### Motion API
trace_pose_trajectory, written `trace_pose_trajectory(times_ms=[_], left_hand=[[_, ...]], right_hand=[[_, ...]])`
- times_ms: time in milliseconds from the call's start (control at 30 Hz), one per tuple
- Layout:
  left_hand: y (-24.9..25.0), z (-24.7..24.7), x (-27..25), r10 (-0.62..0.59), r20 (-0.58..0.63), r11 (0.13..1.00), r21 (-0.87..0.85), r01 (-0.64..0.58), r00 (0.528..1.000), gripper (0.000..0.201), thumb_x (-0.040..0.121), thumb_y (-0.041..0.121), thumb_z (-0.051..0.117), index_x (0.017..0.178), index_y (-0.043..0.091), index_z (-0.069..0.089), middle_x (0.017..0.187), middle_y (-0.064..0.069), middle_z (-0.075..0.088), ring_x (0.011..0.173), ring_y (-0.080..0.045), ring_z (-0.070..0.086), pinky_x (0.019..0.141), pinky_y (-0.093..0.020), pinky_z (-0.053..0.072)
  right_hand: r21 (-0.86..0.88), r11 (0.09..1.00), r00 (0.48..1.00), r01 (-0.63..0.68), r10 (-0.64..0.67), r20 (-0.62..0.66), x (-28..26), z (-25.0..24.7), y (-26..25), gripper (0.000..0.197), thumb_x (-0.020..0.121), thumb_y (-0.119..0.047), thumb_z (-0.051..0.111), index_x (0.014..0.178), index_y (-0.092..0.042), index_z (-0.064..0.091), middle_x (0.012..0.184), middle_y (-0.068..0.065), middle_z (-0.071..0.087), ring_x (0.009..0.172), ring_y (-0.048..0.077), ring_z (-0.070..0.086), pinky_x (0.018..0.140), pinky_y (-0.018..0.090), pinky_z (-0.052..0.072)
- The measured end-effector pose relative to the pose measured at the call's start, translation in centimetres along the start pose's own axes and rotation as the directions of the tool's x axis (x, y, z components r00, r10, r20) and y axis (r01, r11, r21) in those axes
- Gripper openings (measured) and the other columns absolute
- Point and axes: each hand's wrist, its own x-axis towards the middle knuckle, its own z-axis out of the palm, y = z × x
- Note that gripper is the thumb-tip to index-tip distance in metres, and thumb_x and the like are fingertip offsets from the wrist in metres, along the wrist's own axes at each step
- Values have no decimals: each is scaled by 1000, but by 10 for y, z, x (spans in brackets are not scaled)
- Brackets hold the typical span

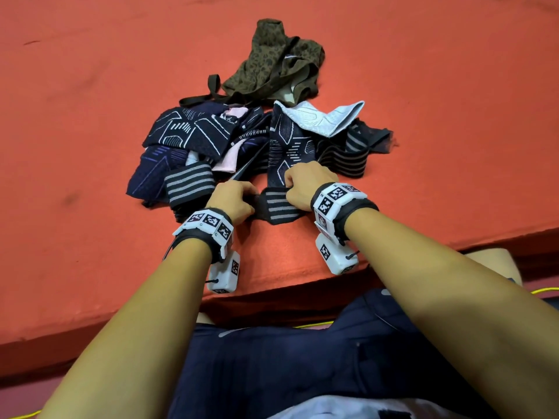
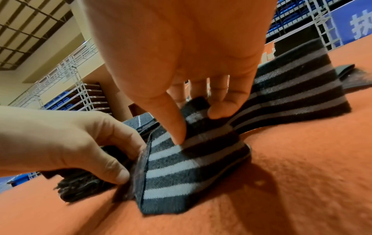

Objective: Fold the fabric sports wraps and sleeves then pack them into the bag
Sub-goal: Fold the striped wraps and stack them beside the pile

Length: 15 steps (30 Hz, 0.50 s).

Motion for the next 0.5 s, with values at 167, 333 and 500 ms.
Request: trace_pose_trajectory(times_ms=[167, 333, 500], left_hand=[[-1, 8, 3, 4, -20, 999, 52, -3, 1000, 25, 78, 18, 74, 100, 30, 74, 103, 2, 73, 110, -24, 62, 97, -42, 50], [2, 11, 4, -29, -4, 990, 137, 29, 1000, 12, 86, 42, 71, 87, 31, 66, 78, 11, 58, 110, -24, 53, 94, -44, 44], [11, 10, 0, -48, -24, 995, 85, 50, 999, 19, 85, 44, 66, 80, 28, 58, 80, 12, 61, 106, -20, 55, 94, -44, 34]], right_hand=[[-15, 999, 998, -52, 53, 43, -4, -3, 7, 22, 69, -16, 54, 84, -16, 69, 90, 4, 65, 75, 27, 57, 61, 27, 41], [-38, 995, 991, -97, 100, 89, -8, 1, 23, 20, 72, -23, 59, 86, -14, 70, 87, 8, 60, 74, 30, 58, 62, 28, 44], [-55, 998, 991, -23, 30, 130, -5, 2, 27, 9, 71, -22, 62, 73, -14, 66, 77, 5, 64, 71, 29, 64, 53, 28, 45]])
